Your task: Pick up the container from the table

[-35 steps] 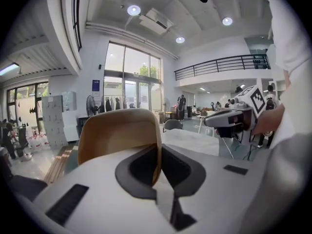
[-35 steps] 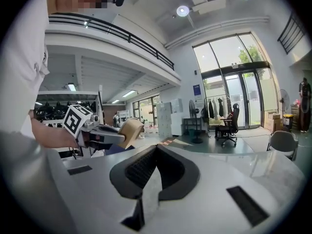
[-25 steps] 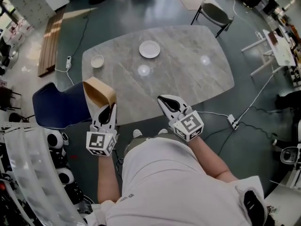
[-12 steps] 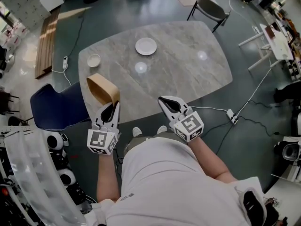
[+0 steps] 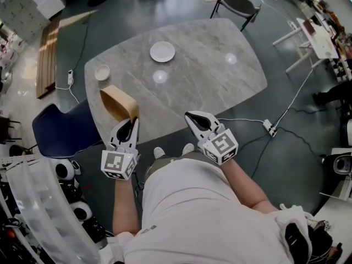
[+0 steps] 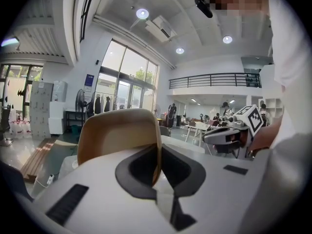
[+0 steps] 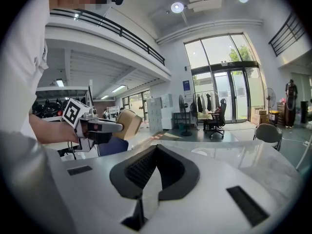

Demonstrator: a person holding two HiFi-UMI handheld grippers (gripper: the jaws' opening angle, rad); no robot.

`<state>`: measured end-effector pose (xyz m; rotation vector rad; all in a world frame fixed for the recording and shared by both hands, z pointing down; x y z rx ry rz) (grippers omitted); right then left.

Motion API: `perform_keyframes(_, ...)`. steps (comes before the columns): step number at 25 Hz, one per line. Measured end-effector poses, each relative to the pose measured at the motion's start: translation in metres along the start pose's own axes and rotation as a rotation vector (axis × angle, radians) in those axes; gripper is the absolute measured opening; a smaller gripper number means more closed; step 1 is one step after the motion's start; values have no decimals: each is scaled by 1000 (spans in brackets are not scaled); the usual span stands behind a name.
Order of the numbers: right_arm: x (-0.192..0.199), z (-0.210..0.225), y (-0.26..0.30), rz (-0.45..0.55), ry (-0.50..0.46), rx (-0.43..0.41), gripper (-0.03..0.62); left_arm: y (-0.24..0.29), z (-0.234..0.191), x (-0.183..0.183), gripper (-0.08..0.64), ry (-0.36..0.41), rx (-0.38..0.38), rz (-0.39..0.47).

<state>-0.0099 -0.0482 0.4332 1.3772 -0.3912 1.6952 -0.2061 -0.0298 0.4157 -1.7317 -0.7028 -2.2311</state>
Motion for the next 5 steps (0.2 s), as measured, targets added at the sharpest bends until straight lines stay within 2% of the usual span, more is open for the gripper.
perform_keyframes(5, -2, 12, -11, 7, 7, 24, 9, 12, 10, -7, 14, 11, 25, 8)
Point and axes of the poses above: the fingertips, and each gripper's own axes: y forward along the fingers, z to its right, x out of its underside, the point moved 3 cm from there along -y, backward along the fingers, and after that the axes turned 15 degrees about y, right-handed, at the moved point
